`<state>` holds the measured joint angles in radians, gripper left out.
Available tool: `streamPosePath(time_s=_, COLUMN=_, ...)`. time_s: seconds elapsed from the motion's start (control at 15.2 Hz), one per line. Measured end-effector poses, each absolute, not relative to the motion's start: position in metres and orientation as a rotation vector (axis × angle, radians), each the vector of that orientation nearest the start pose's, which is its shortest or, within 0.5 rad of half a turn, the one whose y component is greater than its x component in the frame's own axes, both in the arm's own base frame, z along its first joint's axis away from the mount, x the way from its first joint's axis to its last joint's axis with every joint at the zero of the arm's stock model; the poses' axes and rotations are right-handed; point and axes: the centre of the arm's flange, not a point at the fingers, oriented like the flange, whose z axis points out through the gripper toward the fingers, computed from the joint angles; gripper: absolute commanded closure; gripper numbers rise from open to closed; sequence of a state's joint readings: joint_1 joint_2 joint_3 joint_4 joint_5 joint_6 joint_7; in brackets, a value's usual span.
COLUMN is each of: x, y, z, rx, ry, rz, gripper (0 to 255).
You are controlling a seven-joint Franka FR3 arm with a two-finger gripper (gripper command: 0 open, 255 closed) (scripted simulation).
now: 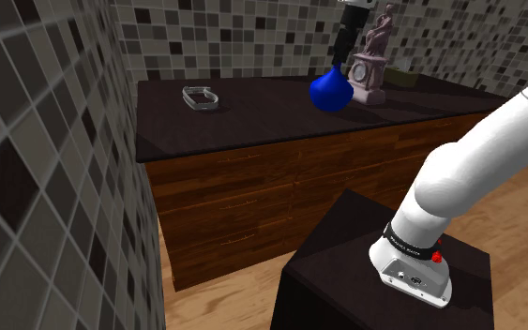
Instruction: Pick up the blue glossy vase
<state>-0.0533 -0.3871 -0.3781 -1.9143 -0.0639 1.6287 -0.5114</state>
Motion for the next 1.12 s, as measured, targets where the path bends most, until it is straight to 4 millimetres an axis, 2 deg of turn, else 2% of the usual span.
streamPosePath(time_s=0.73, x=0.435, y=-0.353, z=0.65, rx=-3.126, ry=-0.132, rz=-0.155, gripper=0)
streamPosePath(time_s=1.12, x=0.439, y=-0.361, z=0.625, rx=-3.128, ry=-0.134, rz=-0.154, gripper=0)
